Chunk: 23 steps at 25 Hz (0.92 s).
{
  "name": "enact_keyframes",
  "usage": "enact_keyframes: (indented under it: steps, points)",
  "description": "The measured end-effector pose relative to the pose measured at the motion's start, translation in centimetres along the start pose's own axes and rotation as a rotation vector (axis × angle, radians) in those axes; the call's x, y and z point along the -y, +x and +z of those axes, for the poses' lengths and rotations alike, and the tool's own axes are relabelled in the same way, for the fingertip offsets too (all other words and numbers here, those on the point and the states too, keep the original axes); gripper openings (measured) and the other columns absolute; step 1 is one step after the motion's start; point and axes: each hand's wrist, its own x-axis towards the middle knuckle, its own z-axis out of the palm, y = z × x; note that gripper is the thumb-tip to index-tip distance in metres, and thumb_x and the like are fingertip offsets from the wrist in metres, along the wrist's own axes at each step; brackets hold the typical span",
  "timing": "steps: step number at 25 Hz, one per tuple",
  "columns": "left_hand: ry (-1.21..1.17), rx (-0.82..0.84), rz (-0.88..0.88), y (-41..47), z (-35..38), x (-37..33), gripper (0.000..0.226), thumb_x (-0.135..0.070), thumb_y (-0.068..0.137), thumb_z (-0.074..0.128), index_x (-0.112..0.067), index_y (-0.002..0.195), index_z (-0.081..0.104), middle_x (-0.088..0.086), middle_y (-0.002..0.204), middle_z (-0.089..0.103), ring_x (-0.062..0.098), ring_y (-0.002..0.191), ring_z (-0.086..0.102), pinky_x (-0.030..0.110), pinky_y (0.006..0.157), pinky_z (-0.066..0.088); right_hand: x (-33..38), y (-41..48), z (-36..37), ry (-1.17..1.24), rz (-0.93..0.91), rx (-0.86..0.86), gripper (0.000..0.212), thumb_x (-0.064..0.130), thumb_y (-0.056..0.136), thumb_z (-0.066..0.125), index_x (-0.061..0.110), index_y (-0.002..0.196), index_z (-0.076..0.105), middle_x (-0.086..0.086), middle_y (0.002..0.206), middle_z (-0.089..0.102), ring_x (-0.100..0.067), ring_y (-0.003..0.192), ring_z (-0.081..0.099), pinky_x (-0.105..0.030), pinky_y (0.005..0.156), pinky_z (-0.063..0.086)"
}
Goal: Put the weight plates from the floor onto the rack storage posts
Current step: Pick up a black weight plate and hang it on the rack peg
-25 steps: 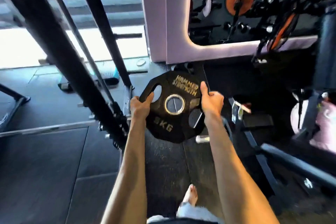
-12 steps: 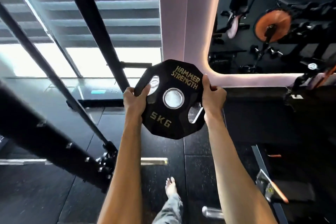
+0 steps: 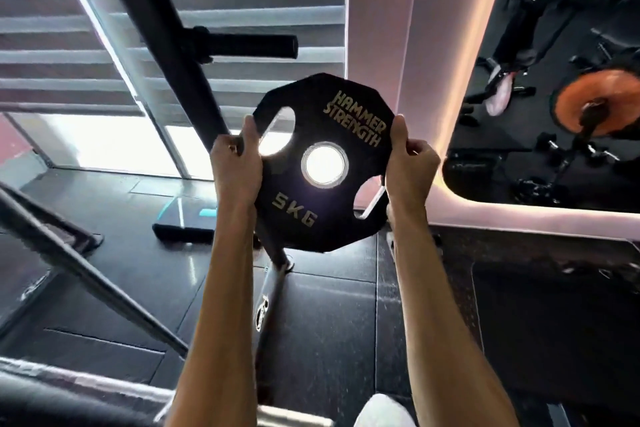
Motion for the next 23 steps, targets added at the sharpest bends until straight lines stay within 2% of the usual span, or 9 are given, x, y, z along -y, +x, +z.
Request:
enact_keyframes:
  steps: [2, 6, 8, 10, 13, 17, 21, 23]
  points:
    - [0.006, -0.072, 0.049, 2.7, 1.2, -0.8, 0.05, -0.055, 0.095, 0.052, -0.007, 0.097, 0.063, -0.001, 0.085, 0.064, 0.006, 0.074, 0.059, 0.019, 0.065, 0.047, 0.3, 2.7, 3.0, 0.021, -0.034, 0.023, 0.048, 0.058, 0.088, 0.063, 0.01, 0.083, 0.067, -0.003, 0.083, 0.071, -0.015, 0.076, 0.069, -0.03, 0.07, 0.059]
    - [0.006, -0.226, 0.115, 7.7, 3.9, -2.3, 0.059, -0.057, 0.094, 0.054, 0.001, 0.097, 0.065, 0.011, 0.09, 0.07, 0.019, 0.08, 0.064, 0.03, 0.072, 0.049, 1.3, 8.4, 8.3, 0.07, -0.068, 0.107, 0.052, 0.059, 0.087, 0.063, 0.007, 0.087, 0.068, -0.004, 0.083, 0.072, -0.018, 0.078, 0.071, -0.037, 0.072, 0.061]
    - [-0.005, -0.275, 0.124, 9.6, 5.6, -2.9, 0.058, -0.057, 0.094, 0.054, 0.0, 0.097, 0.065, 0.013, 0.091, 0.07, 0.018, 0.079, 0.063, 0.027, 0.069, 0.048, 1.7, 11.2, 10.3, 0.118, -0.082, 0.149, 0.052, 0.056, 0.089, 0.063, 0.004, 0.091, 0.069, -0.006, 0.085, 0.072, -0.018, 0.077, 0.071, -0.033, 0.07, 0.061]
    - [-0.022, -0.335, 0.144, 11.3, 7.5, -3.6, 0.06, -0.06, 0.092, 0.054, -0.001, 0.097, 0.065, 0.015, 0.092, 0.07, 0.02, 0.079, 0.064, 0.03, 0.071, 0.05, 2.4, 14.1, 12.3, 0.151, -0.103, 0.211, 0.052, 0.055, 0.089, 0.064, 0.003, 0.09, 0.068, -0.004, 0.082, 0.071, -0.016, 0.072, 0.068, -0.029, 0.065, 0.057]
    - [-0.036, -0.444, 0.121, 13.1, 10.5, -5.1, 0.06, -0.065, 0.09, 0.052, -0.007, 0.101, 0.064, 0.006, 0.094, 0.07, 0.019, 0.087, 0.066, 0.033, 0.078, 0.052, 3.8, 18.8, 15.0, 0.187, -0.087, 0.319, 0.051, 0.054, 0.088, 0.065, 0.003, 0.084, 0.065, 0.001, 0.073, 0.065, -0.011, 0.065, 0.061, -0.027, 0.06, 0.05]
    - [-0.042, -0.556, 0.123, 15.0, 13.8, -5.9, 0.056, -0.068, 0.087, 0.053, -0.013, 0.094, 0.062, -0.004, 0.081, 0.064, 0.013, 0.074, 0.06, 0.036, 0.072, 0.052, 3.7, 23.3, 18.0, 0.245, -0.077, 0.423, 0.052, 0.052, 0.089, 0.065, 0.0, 0.091, 0.067, -0.005, 0.082, 0.07, -0.012, 0.07, 0.064, -0.026, 0.063, 0.053]
    - [-0.002, -0.663, 0.136, 15.9, 15.7, -6.0, 0.046, -0.067, 0.088, 0.054, -0.021, 0.085, 0.057, -0.008, 0.073, 0.058, 0.011, 0.067, 0.055, 0.029, 0.068, 0.045, 3.3, 25.5, 20.3, 0.287, -0.082, 0.5, 0.048, 0.046, 0.093, 0.063, -0.002, 0.095, 0.067, -0.004, 0.084, 0.067, -0.007, 0.069, 0.061, -0.015, 0.061, 0.05]
    - [0.02, -0.711, 0.16, 16.0, 16.2, -6.4, 0.045, -0.065, 0.09, 0.054, -0.02, 0.085, 0.056, -0.008, 0.07, 0.056, 0.009, 0.063, 0.052, 0.026, 0.065, 0.043, 3.1, 26.0, 21.4, 0.305, -0.099, 0.53, 0.048, 0.046, 0.094, 0.062, -0.002, 0.095, 0.067, -0.004, 0.085, 0.067, -0.007, 0.07, 0.06, -0.014, 0.063, 0.05]
